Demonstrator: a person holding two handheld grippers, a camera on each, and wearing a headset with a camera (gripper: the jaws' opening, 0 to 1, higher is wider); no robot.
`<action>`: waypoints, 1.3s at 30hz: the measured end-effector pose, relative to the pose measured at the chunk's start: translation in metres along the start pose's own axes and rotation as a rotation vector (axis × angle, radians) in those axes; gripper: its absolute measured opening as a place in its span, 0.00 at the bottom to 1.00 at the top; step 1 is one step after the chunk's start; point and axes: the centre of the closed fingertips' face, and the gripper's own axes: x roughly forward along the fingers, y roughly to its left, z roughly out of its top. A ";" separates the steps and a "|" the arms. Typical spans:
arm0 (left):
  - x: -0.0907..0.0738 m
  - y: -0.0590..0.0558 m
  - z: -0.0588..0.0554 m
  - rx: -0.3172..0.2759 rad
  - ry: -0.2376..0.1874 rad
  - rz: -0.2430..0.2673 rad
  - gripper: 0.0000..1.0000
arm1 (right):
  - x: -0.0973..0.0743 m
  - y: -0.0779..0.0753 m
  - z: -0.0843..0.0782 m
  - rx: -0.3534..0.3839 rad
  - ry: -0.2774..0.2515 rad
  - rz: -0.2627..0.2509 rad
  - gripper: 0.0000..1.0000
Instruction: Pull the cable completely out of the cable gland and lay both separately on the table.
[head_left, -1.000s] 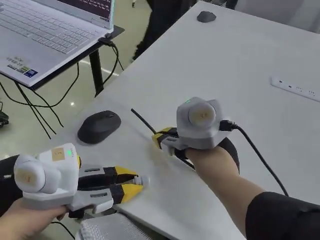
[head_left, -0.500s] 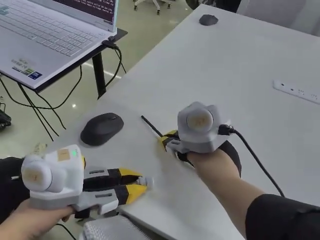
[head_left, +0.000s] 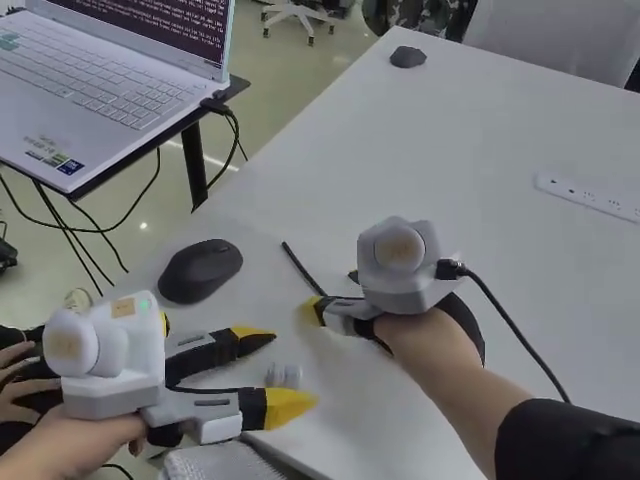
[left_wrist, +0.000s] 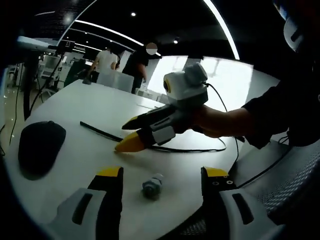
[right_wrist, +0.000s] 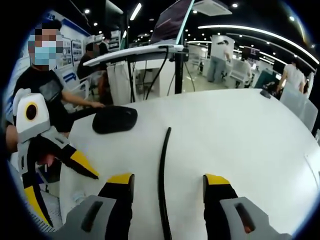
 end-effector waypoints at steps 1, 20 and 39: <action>0.001 0.003 0.001 0.026 0.000 0.025 0.69 | -0.001 -0.002 0.002 0.015 -0.010 -0.007 0.64; 0.002 -0.003 0.050 0.020 -0.067 0.068 0.99 | -0.056 -0.039 -0.016 0.175 0.028 -0.089 1.00; 0.055 -0.044 0.076 0.113 0.092 0.000 0.99 | -0.252 -0.106 -0.128 0.381 0.174 -0.274 1.00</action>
